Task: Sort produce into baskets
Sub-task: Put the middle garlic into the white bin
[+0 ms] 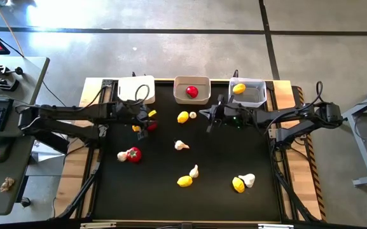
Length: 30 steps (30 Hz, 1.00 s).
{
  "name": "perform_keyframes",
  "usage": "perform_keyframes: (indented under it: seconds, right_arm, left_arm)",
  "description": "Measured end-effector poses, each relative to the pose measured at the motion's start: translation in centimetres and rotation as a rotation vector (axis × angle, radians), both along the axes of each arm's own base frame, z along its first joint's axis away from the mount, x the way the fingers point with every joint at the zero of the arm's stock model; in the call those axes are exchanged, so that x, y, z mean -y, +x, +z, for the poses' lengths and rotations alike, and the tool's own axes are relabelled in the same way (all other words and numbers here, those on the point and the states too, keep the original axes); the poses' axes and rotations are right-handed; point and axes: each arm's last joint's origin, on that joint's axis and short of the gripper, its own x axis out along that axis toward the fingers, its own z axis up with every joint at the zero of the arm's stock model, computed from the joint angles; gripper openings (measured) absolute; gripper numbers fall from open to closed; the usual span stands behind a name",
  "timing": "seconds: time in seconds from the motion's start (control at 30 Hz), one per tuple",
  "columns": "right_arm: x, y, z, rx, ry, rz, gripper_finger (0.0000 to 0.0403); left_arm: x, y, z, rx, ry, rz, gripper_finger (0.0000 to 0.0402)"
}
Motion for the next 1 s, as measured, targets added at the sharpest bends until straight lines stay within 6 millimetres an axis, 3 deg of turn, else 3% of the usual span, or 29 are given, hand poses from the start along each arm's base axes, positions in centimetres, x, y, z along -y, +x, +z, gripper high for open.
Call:
perform_keyframes:
  seconds: [0.37, 0.8, 1.0]
  right_arm:
    - [0.0, -0.1, -0.3, 0.008, 0.089, -0.036, 0.0]
    - [0.0, -0.1, -0.3, 0.006, 0.084, -0.034, 0.0]
    - [0.0, -0.1, -0.3, -0.003, 0.083, -0.034, 0.0]
  left_arm:
    - [1.1, 2.7, -1.8, -0.112, 0.05, -0.063, 0.0149]
    - [6.4, 6.9, -4.4, 0.015, 0.025, -0.31, 0.0223]
    - [7.1, 8.2, -6.0, 0.018, 0.071, -0.295, 0.0251]
